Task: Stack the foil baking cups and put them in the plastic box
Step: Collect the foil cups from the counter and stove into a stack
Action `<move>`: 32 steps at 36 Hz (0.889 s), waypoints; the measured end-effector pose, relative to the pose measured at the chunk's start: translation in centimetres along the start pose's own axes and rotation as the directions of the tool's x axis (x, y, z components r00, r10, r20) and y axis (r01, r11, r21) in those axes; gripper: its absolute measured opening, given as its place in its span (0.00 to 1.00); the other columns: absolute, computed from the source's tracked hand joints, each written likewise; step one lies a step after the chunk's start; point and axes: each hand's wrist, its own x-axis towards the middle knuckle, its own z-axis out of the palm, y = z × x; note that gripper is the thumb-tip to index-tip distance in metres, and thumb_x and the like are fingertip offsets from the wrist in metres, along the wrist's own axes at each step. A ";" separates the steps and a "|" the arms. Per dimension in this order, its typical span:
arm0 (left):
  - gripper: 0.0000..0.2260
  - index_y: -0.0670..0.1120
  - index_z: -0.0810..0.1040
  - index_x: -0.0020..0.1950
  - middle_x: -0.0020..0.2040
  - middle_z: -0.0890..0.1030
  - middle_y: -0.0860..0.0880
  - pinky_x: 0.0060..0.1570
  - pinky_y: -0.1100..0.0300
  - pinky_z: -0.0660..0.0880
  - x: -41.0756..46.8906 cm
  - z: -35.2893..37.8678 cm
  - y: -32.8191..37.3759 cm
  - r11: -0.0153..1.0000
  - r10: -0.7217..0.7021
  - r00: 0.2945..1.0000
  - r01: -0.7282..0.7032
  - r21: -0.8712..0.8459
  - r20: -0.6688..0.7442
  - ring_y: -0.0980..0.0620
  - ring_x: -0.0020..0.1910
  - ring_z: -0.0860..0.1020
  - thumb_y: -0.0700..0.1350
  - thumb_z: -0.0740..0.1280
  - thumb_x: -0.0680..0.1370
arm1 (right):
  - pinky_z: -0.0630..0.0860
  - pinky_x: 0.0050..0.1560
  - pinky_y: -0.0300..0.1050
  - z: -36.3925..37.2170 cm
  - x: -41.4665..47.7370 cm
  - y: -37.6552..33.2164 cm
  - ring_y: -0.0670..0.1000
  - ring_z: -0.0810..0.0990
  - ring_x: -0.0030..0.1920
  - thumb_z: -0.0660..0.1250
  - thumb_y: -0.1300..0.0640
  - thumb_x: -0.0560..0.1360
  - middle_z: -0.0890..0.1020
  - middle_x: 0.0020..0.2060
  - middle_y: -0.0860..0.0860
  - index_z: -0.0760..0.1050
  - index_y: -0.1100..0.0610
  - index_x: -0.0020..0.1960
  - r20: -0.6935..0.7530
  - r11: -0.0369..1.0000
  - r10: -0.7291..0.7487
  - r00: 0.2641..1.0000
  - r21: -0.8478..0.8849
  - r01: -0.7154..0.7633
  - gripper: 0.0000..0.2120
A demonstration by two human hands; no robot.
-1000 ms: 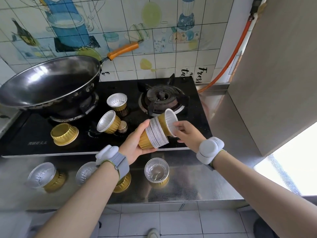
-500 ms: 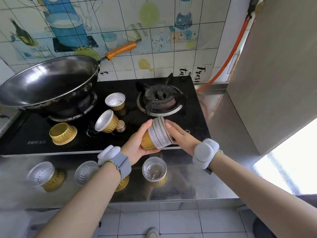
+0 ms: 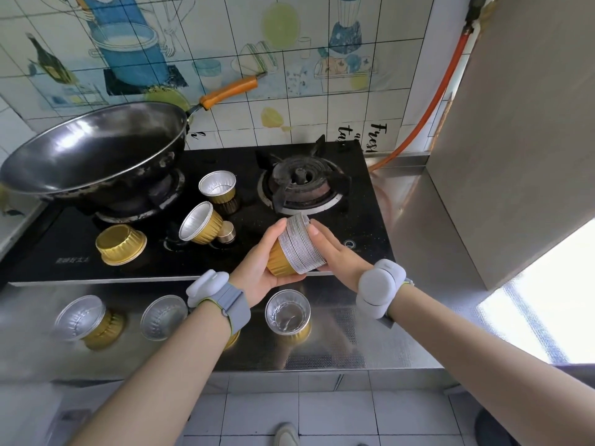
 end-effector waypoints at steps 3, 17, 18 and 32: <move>0.20 0.51 0.72 0.66 0.62 0.76 0.43 0.60 0.46 0.74 -0.2 0.0 -0.2 0.999 -0.004 1.000 0.003 -0.038 -0.009 0.44 0.60 0.76 0.58 0.59 0.77 | 0.57 0.74 0.45 -0.1 -0.4 0.0 0.50 0.55 0.76 0.49 0.40 0.78 0.55 0.76 0.46 0.48 0.44 0.75 -0.022 0.995 0.038 0.999 0.090 -0.036 0.28; 0.22 0.51 0.69 0.68 0.63 0.74 0.43 0.53 0.47 0.77 -2.1 -4.2 -1.4 0.985 -0.014 0.983 -0.019 -0.173 -0.184 0.42 0.61 0.75 0.58 0.61 0.76 | 0.70 0.66 0.48 1.6 -1.1 3.2 0.54 0.75 0.62 0.55 0.49 0.79 0.77 0.61 0.55 0.70 0.57 0.64 0.029 0.933 0.184 0.983 -0.320 -0.165 0.18; 0.21 0.52 0.70 0.67 0.63 0.74 0.44 0.52 0.47 0.78 -2.4 -4.6 -1.6 0.983 -0.014 0.981 -0.022 -0.184 -0.193 0.43 0.61 0.75 0.58 0.61 0.76 | 0.69 0.66 0.47 2.0 -1.2 3.5 0.55 0.75 0.62 0.55 0.52 0.79 0.77 0.61 0.56 0.71 0.60 0.63 0.043 0.919 0.187 0.981 -0.362 -0.159 0.17; 0.09 0.53 0.74 0.54 0.57 0.75 0.45 0.55 0.46 0.76 -5.1 -6.9 -3.5 0.979 -0.013 0.962 -0.042 -0.198 -0.273 0.45 0.56 0.76 0.54 0.60 0.79 | 0.71 0.60 0.47 5.3 0.8 7.7 0.58 0.76 0.60 0.57 0.50 0.78 0.74 0.63 0.55 0.73 0.53 0.63 0.031 0.791 0.337 0.941 -0.552 -0.265 0.17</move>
